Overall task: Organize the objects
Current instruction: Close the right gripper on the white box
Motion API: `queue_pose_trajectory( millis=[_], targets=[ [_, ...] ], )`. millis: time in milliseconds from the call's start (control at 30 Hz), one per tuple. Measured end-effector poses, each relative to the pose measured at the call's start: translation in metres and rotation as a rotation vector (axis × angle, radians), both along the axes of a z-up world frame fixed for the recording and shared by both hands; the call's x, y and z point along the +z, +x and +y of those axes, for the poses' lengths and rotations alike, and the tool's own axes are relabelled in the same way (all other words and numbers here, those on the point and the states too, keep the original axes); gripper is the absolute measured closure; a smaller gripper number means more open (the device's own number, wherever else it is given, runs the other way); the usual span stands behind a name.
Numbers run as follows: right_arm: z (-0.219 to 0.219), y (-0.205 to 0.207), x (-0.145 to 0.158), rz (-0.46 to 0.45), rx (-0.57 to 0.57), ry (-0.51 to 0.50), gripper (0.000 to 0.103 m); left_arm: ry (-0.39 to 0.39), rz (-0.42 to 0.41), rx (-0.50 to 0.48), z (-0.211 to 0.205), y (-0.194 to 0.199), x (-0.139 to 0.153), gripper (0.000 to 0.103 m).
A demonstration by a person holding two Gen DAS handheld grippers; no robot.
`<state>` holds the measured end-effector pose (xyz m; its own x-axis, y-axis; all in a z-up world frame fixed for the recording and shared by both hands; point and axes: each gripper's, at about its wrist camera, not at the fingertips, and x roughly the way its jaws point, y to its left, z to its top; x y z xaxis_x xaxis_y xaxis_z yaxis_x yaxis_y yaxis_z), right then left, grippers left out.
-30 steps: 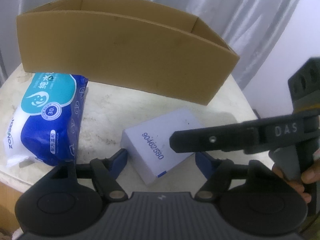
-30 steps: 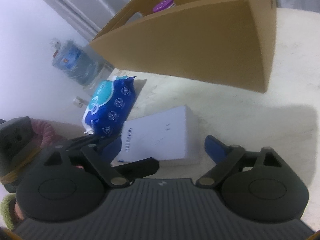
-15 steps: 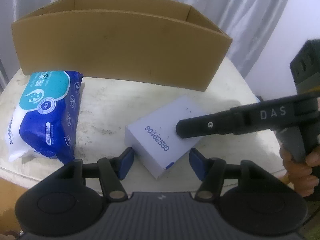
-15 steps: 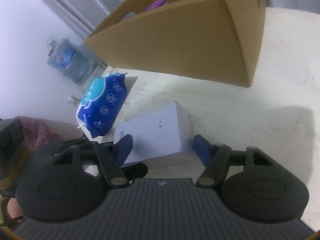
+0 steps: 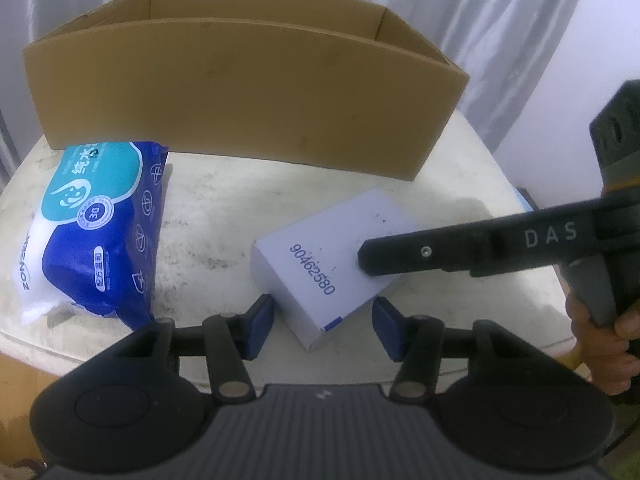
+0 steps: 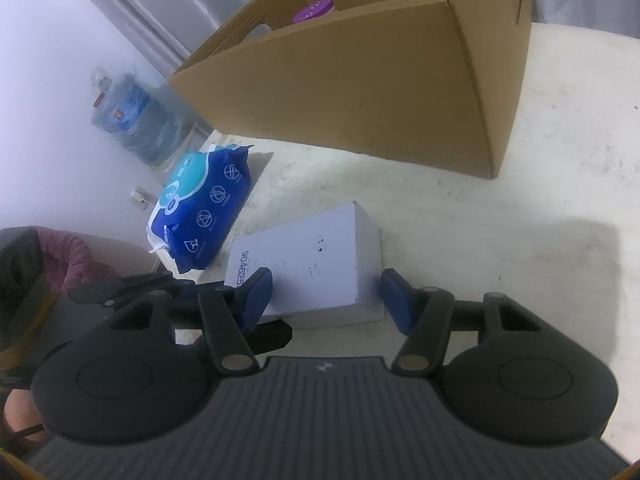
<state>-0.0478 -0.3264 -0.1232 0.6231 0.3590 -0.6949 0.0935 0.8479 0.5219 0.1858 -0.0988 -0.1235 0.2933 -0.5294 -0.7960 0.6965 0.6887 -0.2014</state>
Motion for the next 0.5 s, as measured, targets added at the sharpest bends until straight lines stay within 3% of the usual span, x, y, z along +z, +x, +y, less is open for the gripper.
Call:
queue_pose_trajectory(
  millis=[500],
  targets=[
    [0.0033,0.0053,0.0023,0.001,0.002,-0.023,0.044,0.004,-0.004,-0.012,-0.0052,-0.0056,-0.0002,0.049]
  ],
)
